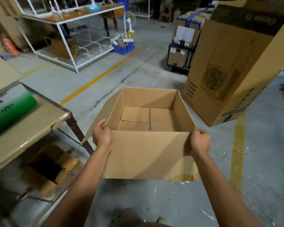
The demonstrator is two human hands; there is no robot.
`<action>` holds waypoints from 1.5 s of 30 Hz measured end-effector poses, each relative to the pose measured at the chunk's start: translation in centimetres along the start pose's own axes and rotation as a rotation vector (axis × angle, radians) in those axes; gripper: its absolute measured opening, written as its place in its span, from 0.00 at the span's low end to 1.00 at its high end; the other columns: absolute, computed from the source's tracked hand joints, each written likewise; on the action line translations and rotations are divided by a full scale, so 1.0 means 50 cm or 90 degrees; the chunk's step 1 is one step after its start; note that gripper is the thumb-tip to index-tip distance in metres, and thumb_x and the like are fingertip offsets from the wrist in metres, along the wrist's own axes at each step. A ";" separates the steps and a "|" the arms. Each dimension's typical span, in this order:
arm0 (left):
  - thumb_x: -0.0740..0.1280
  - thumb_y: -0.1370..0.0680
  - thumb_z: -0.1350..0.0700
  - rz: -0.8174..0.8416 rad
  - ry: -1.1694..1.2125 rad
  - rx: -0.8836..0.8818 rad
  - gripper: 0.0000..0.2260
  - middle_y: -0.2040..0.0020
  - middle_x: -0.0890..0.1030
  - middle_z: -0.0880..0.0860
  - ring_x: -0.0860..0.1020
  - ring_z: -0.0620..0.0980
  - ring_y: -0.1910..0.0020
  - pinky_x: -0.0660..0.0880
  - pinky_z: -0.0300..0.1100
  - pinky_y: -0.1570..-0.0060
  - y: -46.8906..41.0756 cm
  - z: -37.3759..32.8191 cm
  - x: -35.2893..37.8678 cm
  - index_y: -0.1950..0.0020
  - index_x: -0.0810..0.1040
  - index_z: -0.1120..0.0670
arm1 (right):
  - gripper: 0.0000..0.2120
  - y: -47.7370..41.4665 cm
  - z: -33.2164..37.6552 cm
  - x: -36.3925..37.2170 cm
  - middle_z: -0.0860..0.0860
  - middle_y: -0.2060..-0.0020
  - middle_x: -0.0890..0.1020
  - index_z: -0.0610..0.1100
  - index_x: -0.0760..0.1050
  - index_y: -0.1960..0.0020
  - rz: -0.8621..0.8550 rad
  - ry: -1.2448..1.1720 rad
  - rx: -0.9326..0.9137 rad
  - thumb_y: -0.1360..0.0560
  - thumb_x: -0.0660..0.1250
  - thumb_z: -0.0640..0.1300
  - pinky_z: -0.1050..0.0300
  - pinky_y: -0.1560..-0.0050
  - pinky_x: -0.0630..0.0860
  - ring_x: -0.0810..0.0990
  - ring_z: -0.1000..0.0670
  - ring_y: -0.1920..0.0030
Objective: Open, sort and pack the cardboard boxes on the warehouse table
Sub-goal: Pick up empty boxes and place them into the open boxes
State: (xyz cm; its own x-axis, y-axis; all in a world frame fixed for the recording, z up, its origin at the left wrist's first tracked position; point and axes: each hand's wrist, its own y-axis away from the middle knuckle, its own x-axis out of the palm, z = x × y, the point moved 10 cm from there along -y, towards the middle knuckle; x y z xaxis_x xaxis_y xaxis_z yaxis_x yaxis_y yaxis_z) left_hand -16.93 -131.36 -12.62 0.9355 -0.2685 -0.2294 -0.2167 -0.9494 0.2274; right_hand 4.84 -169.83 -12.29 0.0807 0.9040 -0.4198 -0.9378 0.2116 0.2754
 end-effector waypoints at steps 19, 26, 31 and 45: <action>0.63 0.25 0.62 -0.199 -0.001 -0.045 0.16 0.44 0.83 0.52 0.80 0.54 0.50 0.75 0.44 0.48 -0.548 -0.153 0.221 0.41 0.82 0.49 | 0.16 -0.405 0.431 0.643 0.39 0.49 0.83 0.40 0.81 0.45 0.148 0.080 -0.117 0.22 0.63 0.51 0.39 0.41 0.77 0.80 0.36 0.46; 0.64 0.27 0.60 -0.262 0.020 -0.042 0.16 0.43 0.83 0.53 0.80 0.58 0.44 0.76 0.50 0.40 -0.785 -0.259 0.233 0.41 0.82 0.50 | 0.12 -0.459 0.689 0.888 0.40 0.55 0.83 0.43 0.80 0.54 0.185 0.059 -0.216 0.24 0.64 0.51 0.39 0.44 0.78 0.80 0.36 0.50; 0.63 0.27 0.59 -0.321 0.067 -0.024 0.18 0.40 0.83 0.54 0.80 0.58 0.42 0.76 0.51 0.39 -0.929 -0.322 0.216 0.40 0.82 0.48 | 0.16 -0.475 0.825 1.055 0.40 0.55 0.84 0.41 0.82 0.51 0.224 0.002 -0.260 0.27 0.63 0.51 0.43 0.47 0.78 0.80 0.36 0.51; 0.65 0.23 0.64 -0.481 0.191 0.156 0.15 0.45 0.80 0.50 0.78 0.43 0.53 0.75 0.40 0.46 -1.317 -0.702 0.239 0.39 0.80 0.52 | 0.25 -0.583 1.297 1.571 0.44 0.50 0.86 0.43 0.83 0.42 0.368 -0.231 -0.263 0.35 0.65 0.53 0.46 0.43 0.78 0.83 0.42 0.48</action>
State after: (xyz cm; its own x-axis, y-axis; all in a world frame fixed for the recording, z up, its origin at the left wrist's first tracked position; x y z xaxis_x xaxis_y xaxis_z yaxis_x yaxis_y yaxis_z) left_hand 18.32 -66.35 2.86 0.8802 0.4736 0.0310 0.4740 -0.8742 -0.1053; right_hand 60.42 -80.91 2.78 -0.4181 0.9082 0.0197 -0.9084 -0.4180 -0.0092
